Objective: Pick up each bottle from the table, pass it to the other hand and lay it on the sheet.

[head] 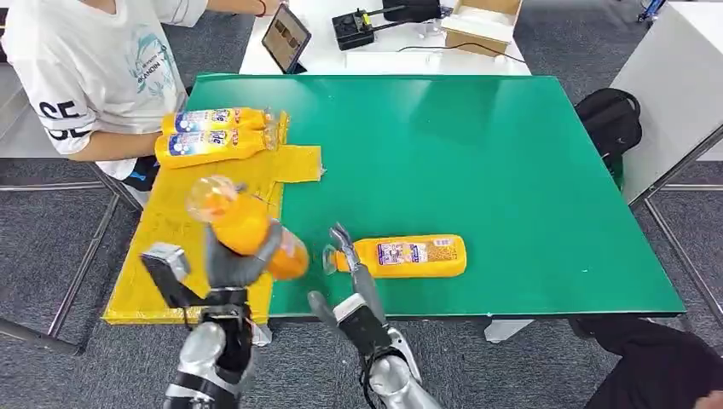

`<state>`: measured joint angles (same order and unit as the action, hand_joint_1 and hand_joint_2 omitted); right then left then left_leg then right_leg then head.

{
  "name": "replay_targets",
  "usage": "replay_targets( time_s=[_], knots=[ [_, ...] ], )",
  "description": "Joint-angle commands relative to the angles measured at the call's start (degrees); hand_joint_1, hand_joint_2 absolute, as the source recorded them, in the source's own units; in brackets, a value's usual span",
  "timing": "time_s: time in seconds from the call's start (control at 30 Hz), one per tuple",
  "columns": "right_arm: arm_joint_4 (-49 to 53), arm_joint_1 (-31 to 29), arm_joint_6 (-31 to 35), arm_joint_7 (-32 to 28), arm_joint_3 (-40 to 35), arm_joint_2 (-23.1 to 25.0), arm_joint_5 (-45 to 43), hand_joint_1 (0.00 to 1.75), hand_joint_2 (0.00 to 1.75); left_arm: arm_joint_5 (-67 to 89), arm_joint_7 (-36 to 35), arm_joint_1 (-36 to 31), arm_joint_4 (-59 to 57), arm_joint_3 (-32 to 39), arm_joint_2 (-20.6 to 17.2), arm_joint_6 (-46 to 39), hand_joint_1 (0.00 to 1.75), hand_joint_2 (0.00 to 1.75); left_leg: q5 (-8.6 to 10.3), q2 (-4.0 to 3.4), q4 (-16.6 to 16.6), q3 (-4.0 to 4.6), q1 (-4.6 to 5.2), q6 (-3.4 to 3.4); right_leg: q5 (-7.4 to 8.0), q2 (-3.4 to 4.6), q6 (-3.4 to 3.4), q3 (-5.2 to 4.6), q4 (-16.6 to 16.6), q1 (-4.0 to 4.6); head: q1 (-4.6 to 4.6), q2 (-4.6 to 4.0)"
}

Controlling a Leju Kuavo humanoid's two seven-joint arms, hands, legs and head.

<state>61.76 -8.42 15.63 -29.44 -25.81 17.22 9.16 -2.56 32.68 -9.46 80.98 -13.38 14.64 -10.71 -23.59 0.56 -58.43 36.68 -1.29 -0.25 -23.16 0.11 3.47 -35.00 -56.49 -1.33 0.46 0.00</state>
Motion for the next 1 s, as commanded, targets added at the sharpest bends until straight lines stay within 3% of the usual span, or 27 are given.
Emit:
replay_targets(
  time_s=[0.03, 0.2, 0.33, 0.47, 0.57, 0.63, 0.67, 1.0],
  knots=[
    [3.15, 0.03, -0.27, 0.95, -2.43, -0.29, -1.04, 0.00, 0.00, 0.91, -0.18, -3.73, 0.53, 4.00, -2.49, -0.31, 1.75, 1.75, -0.05, -0.03, 0.02, -0.13, 0.00, 0.05, -0.05, 0.01, -0.10, 0.12, 0.01, 0.02, 0.00, 0.00],
    [7.35, 1.33, 3.57, -3.64, -1.43, -0.76, -2.72, 0.00, 0.00, 15.80, 3.59, -10.04, -2.51, 7.25, -5.78, -14.53, 1.75, 1.75, -0.08, -0.02, 0.01, -0.19, -0.01, 0.06, -0.09, -0.05, -0.16, 0.20, -0.02, 0.03, 0.04, 0.00],
    [13.10, 2.53, 13.18, -9.11, 1.94, -0.64, -2.89, 0.00, 0.00, 47.75, -4.22, -18.57, -21.47, 7.03, -10.07, -28.08, 1.75, 1.75, 0.01, 0.11, 0.07, -0.19, 0.01, 0.02, -0.06, -0.15, -0.16, 0.20, 0.00, 0.01, 0.00, 0.00],
    [13.21, 2.26, 13.67, -9.19, 1.60, -0.96, -2.99, 0.00, 0.00, 76.23, -12.78, -21.80, -33.46, 10.10, -12.42, -29.29, 1.75, 1.75, 0.02, 0.07, 0.16, -0.41, 0.04, 0.07, -0.05, -0.09, -0.19, 0.38, 0.09, 0.00, 0.00, 0.00],
    [12.15, 1.38, 13.28, -9.80, 0.88, -0.70, -3.85, 0.00, 0.00, 87.87, -17.37, -24.52, -40.95, 10.45, -14.95, -29.29, 1.75, 1.75, -0.01, -0.20, 0.11, -0.35, 0.04, 0.06, 0.03, 0.16, -0.16, 0.24, 0.02, -0.02, 0.00, 0.00],
    [11.68, 0.87, 12.44, -9.95, 0.68, -0.36, -4.96, 0.00, 0.00, 91.62, -20.64, -28.09, -50.01, 6.02, -18.13, -29.29, 1.75, 1.75, -0.02, -0.27, 0.10, -0.38, 0.01, 0.05, 0.07, 0.25, -0.31, 0.23, 0.01, 0.01, 0.02, 0.00],
    [11.15, 0.44, 12.15, -9.95, 0.33, -0.38, -5.07, 0.00, 0.00, 89.25, -19.04, -29.91, -54.81, 7.26, -18.57, -29.29, 1.75, 1.75, -0.04, -0.30, 0.11, -0.47, 0.00, 0.05, 0.03, 0.24, -0.38, 0.32, -0.01, 0.04, 0.02, 0.00],
    [10.49, 0.55, 11.30, -9.36, -0.30, -0.48, -4.83, 0.00, 0.00, 87.81, -16.81, -30.72, -59.68, 10.79, -18.20, -23.39, 1.75, 1.75, -0.11, -0.37, 0.01, -0.40, -0.03, 0.10, 0.00, 0.30, -0.34, 0.25, -0.06, 0.07, 0.04, 0.00]
  ],
)
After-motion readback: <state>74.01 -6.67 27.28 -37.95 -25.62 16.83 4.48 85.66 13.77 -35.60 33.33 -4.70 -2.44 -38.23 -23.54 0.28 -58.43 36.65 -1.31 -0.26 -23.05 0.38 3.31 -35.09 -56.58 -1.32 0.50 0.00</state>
